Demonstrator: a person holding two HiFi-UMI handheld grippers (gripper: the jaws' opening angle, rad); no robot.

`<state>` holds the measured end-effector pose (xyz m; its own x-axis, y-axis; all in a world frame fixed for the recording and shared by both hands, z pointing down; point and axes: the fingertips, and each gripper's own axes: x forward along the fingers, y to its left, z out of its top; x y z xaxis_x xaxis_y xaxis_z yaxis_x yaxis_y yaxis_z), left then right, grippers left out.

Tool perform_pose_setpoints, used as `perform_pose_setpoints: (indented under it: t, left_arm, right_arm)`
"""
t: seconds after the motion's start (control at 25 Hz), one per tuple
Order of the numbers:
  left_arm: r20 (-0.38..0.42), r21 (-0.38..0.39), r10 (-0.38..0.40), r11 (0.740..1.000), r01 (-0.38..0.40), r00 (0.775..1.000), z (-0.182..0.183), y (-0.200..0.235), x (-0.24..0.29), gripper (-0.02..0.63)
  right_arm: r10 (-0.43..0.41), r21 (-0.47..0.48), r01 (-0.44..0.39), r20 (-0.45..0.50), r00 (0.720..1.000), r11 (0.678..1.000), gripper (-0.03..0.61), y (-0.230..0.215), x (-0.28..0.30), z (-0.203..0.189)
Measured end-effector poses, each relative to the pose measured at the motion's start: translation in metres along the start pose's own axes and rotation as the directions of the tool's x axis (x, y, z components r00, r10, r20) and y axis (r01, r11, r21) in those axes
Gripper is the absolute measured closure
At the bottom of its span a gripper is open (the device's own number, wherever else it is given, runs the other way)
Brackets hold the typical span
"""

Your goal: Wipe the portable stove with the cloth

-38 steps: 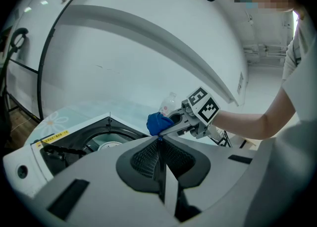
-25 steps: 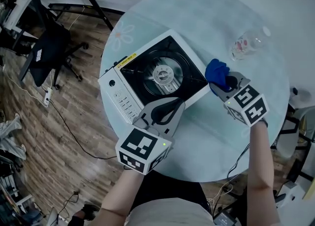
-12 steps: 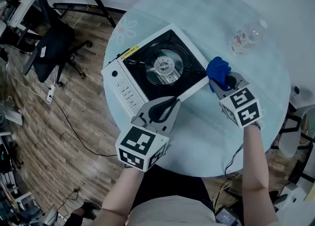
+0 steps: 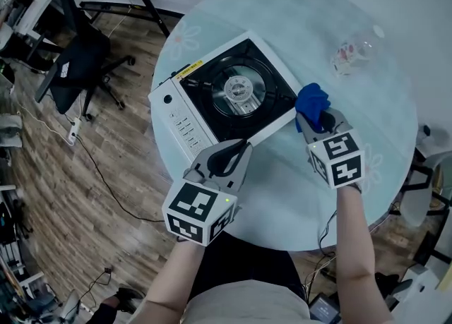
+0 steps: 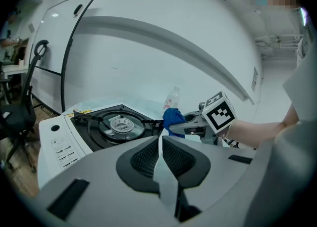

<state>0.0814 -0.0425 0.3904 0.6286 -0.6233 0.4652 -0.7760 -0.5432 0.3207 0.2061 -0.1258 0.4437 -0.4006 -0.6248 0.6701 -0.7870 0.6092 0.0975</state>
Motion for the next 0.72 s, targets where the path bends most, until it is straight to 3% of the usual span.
perform_pose_setpoints:
  t: [0.24, 0.72]
  left_arm:
    - [0.001, 0.005, -0.031, 1.000, 0.031, 1.000, 0.006, 0.010, -0.006, 0.575]
    - [-0.084, 0.017, -0.134, 0.991, 0.136, 0.987, 0.001, 0.036, -0.018, 0.575]
  right_arm:
    - [-0.062, 0.071, 0.062, -0.010, 0.998, 0.996, 0.482, 0.004, 0.000, 0.001]
    - [-0.167, 0.185, 0.172, -0.044, 0.985, 0.968, 0.482, 0.022, 0.000, 0.004]
